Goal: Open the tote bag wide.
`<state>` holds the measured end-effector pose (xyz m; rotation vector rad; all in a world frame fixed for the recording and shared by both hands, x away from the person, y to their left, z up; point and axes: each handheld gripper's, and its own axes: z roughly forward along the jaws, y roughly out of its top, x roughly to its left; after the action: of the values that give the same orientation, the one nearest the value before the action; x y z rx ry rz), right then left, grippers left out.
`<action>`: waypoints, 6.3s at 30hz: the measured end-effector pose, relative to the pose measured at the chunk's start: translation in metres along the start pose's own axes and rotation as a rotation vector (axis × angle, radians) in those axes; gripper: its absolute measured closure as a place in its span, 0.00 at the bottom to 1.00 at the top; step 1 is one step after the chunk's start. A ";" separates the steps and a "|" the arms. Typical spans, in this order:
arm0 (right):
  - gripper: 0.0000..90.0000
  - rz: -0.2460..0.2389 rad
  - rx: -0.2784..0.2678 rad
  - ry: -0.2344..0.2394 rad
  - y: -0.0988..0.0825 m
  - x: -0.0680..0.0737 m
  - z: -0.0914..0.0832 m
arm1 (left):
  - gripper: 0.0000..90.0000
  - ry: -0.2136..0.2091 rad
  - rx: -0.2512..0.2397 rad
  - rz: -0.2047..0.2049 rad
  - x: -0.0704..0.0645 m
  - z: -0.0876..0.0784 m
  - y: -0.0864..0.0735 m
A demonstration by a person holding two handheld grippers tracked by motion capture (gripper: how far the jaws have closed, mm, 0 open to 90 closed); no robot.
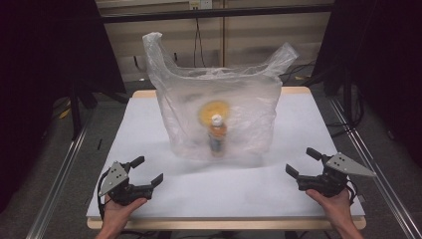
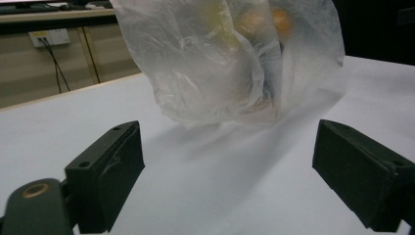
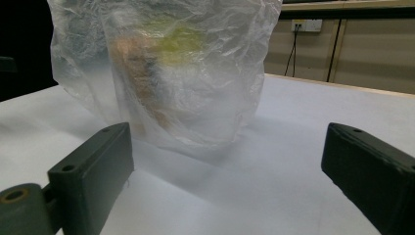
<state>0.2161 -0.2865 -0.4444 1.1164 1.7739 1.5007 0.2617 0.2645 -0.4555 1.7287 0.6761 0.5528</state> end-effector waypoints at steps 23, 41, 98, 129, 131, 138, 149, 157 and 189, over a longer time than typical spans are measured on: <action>0.81 -0.005 0.019 0.112 0.006 -0.001 0.009 | 0.73 -0.054 0.042 -0.012 -0.008 -0.005 0.009; 1.00 0.018 0.077 0.226 0.028 0.001 0.024 | 1.00 -0.224 0.090 -0.023 -0.015 0.020 0.037; 1.00 -0.083 0.033 0.329 0.168 0.040 0.130 | 1.00 -0.260 -0.047 0.024 -0.001 0.098 0.169; 1.00 -0.113 0.036 0.241 0.232 0.029 0.163 | 1.00 -0.278 -0.084 0.021 -0.002 0.143 0.249; 1.00 -0.122 0.045 0.231 0.237 0.029 0.168 | 1.00 -0.275 -0.080 0.021 0.000 0.145 0.253; 1.00 -0.136 0.087 0.198 0.250 0.030 0.188 | 1.00 -0.239 -0.033 0.011 0.012 0.161 0.269; 1.00 -0.132 0.218 0.200 0.214 0.030 0.201 | 1.00 -0.203 0.107 0.039 0.016 0.176 0.242; 1.00 -0.100 0.287 0.226 0.175 0.032 0.213 | 1.00 -0.204 0.142 0.021 0.018 0.187 0.226; 1.00 -0.063 0.360 0.453 0.111 0.059 0.189 | 1.00 -0.323 0.256 0.016 -0.015 0.168 0.114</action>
<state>0.3700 -0.1365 -0.3721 0.9149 2.4399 1.5197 0.3817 0.1153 -0.3868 2.0067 0.5181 0.1933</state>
